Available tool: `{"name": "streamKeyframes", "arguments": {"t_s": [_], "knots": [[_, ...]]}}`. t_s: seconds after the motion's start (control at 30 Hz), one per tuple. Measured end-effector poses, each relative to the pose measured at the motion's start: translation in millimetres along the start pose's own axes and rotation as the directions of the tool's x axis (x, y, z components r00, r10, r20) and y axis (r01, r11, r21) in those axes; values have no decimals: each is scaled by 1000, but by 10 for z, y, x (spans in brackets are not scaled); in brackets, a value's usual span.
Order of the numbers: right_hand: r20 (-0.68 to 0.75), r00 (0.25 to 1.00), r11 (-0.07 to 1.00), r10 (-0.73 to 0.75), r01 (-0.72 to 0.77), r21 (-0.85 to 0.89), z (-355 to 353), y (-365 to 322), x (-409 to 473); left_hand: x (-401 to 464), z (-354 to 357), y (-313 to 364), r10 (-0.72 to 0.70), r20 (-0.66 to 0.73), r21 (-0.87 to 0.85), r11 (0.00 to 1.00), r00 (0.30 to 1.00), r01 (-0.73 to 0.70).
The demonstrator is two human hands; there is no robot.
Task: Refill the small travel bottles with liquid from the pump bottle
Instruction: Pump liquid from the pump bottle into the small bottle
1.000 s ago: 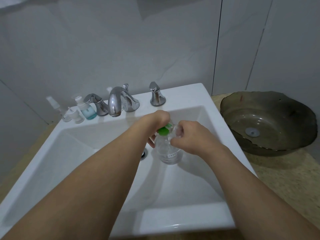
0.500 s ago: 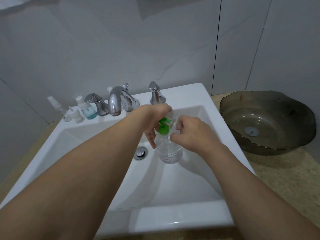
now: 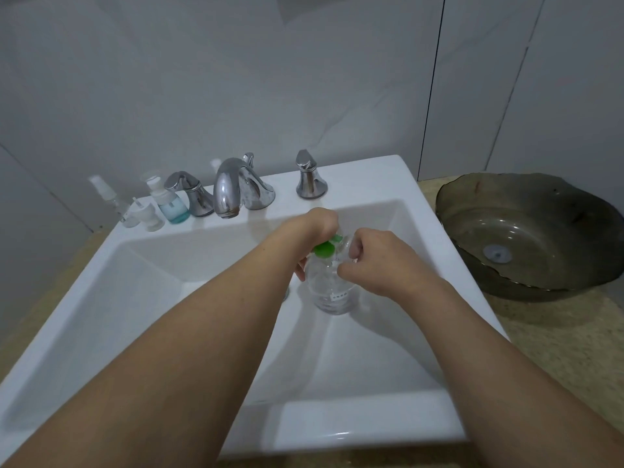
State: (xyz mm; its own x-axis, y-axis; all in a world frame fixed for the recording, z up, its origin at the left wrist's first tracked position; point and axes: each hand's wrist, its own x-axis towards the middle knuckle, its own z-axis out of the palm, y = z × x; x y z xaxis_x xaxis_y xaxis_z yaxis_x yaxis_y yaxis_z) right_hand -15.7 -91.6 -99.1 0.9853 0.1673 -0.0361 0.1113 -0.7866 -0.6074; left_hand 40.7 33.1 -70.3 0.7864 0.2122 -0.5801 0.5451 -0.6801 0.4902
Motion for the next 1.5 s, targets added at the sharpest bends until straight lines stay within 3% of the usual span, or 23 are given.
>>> {"name": "streamKeyframes", "arguments": {"t_s": [0.2,0.4,0.63,0.83,1.03,1.27,1.5], "knots": [[-3,1000,1000,-6,6,-5,10,-10,15,13,-51,-18,-26,22,-17,1000,999,26],[-103,993,998,-54,51,-29,-46,-20,10,-14,-227,97,-96,259,-117,985,961,130],[-92,995,999,-49,50,12,-34,-16,12,29,-192,78,-108,254,-73,989,961,130],[-7,999,999,-35,35,-15,-3,-20,-16,19,-59,-23,-39,83,-13,999,996,40],[-4,1000,1000,-24,24,-10,-14,-6,-5,-32,-39,-8,-17,30,-8,1000,999,18],[-113,991,998,-65,62,-30,-42,-24,2,-59,-187,82,-80,213,-175,977,974,118],[-110,992,998,-63,61,-24,-45,-28,-2,-7,-193,81,-123,234,-88,985,965,147]]}}
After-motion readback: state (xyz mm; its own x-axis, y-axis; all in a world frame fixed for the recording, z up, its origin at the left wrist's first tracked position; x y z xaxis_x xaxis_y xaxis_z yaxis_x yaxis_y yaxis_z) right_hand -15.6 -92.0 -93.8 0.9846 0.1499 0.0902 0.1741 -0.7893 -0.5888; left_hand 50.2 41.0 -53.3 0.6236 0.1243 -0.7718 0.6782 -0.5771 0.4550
